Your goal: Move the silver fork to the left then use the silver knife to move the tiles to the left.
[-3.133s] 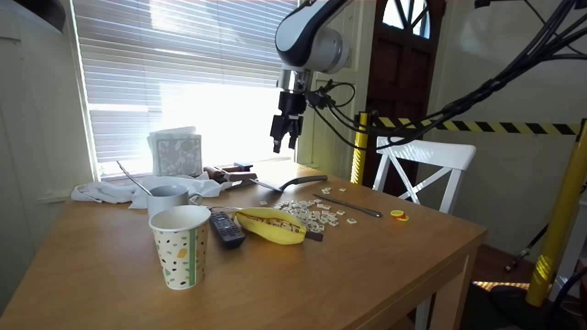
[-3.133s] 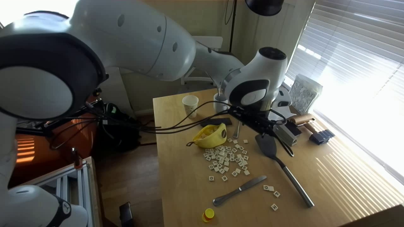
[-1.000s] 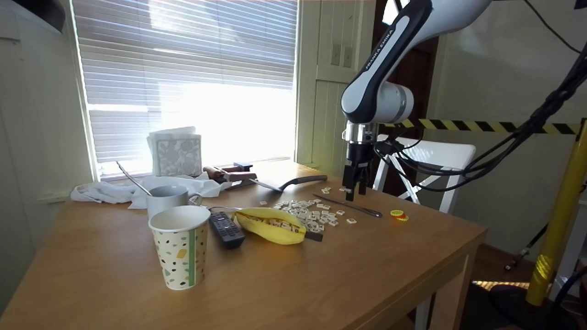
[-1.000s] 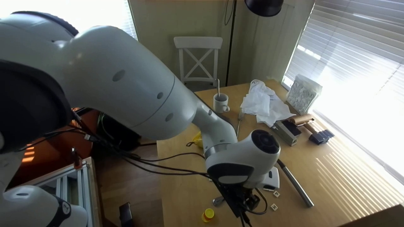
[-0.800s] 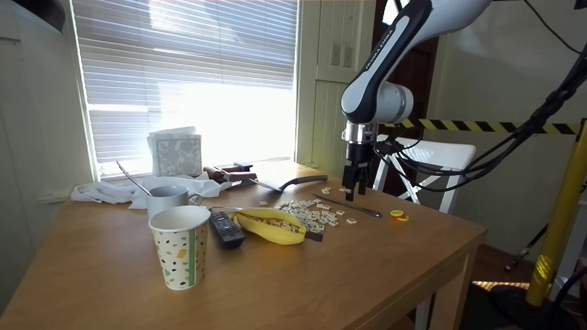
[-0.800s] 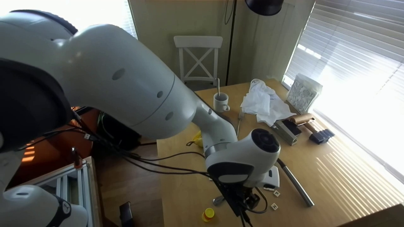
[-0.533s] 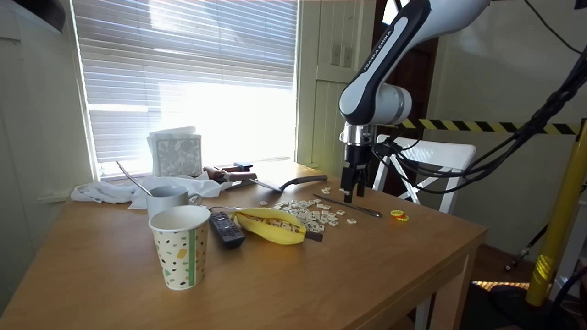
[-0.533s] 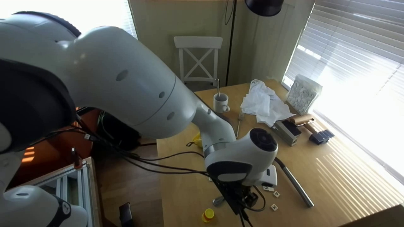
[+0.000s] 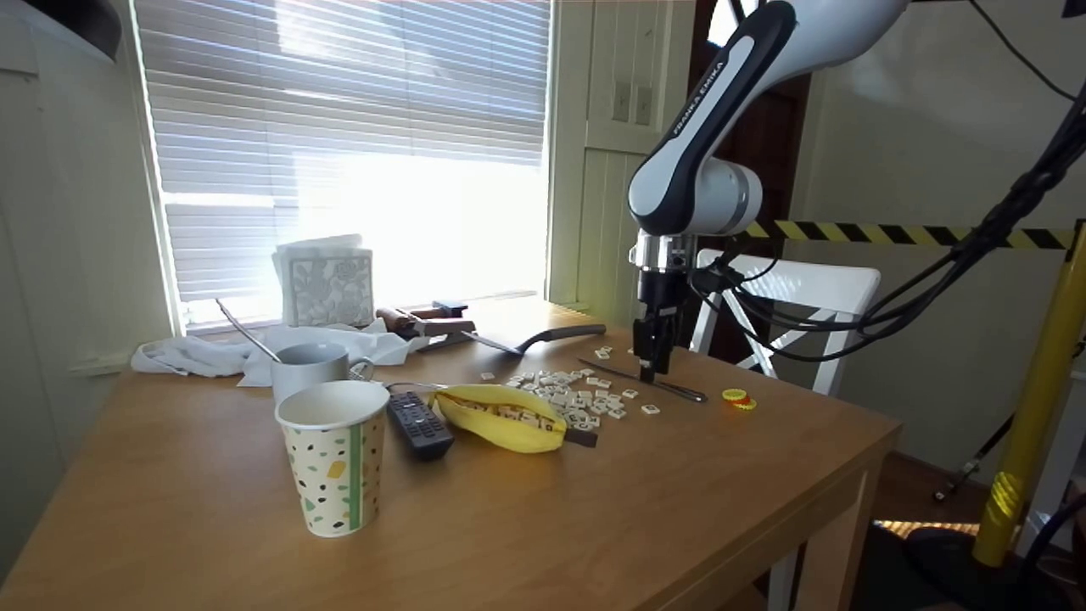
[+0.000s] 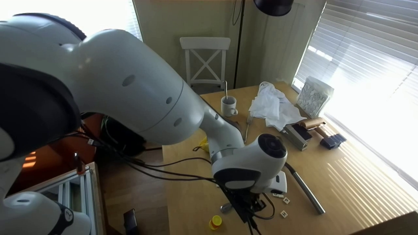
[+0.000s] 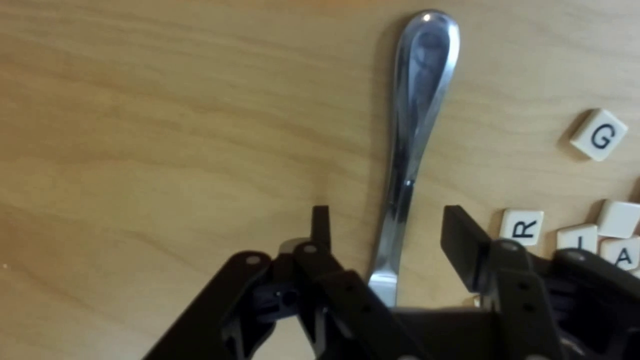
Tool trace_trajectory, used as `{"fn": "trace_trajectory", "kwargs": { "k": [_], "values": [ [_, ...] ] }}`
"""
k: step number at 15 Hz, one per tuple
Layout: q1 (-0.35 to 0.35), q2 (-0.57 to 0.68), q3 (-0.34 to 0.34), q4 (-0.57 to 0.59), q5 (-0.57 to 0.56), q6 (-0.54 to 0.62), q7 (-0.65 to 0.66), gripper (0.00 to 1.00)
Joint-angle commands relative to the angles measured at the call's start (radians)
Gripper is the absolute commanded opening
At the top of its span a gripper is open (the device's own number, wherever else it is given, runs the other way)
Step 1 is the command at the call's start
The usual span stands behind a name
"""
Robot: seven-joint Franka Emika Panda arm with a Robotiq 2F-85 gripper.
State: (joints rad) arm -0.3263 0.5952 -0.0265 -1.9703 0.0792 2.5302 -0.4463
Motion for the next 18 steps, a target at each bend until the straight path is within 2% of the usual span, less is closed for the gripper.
{"fn": "trace_trajectory", "kwargs": {
  "k": [1,4,5,6,8,9,10,12,14,18],
  "values": [
    [-0.023,0.008,0.025,-0.007,0.014,0.022,-0.024,0.3],
    [-0.022,0.014,0.028,-0.007,0.014,0.021,-0.023,0.26],
    [-0.02,0.016,0.027,-0.007,0.011,0.023,-0.022,0.3],
    [-0.02,0.016,0.028,-0.006,0.011,0.022,-0.022,0.27],
    [-0.02,0.018,0.029,-0.006,0.008,0.02,-0.025,0.07],
    [-0.02,0.017,0.029,-0.005,0.008,0.018,-0.027,0.02],
    [-0.019,0.007,0.029,-0.008,0.009,0.012,-0.025,0.0],
    [-0.002,-0.027,0.015,-0.011,-0.006,-0.028,0.005,0.04],
    [0.037,-0.075,-0.022,-0.028,-0.047,-0.031,0.056,0.04],
    [0.169,-0.106,-0.177,-0.025,-0.228,0.024,0.295,0.04]
  ]
}}
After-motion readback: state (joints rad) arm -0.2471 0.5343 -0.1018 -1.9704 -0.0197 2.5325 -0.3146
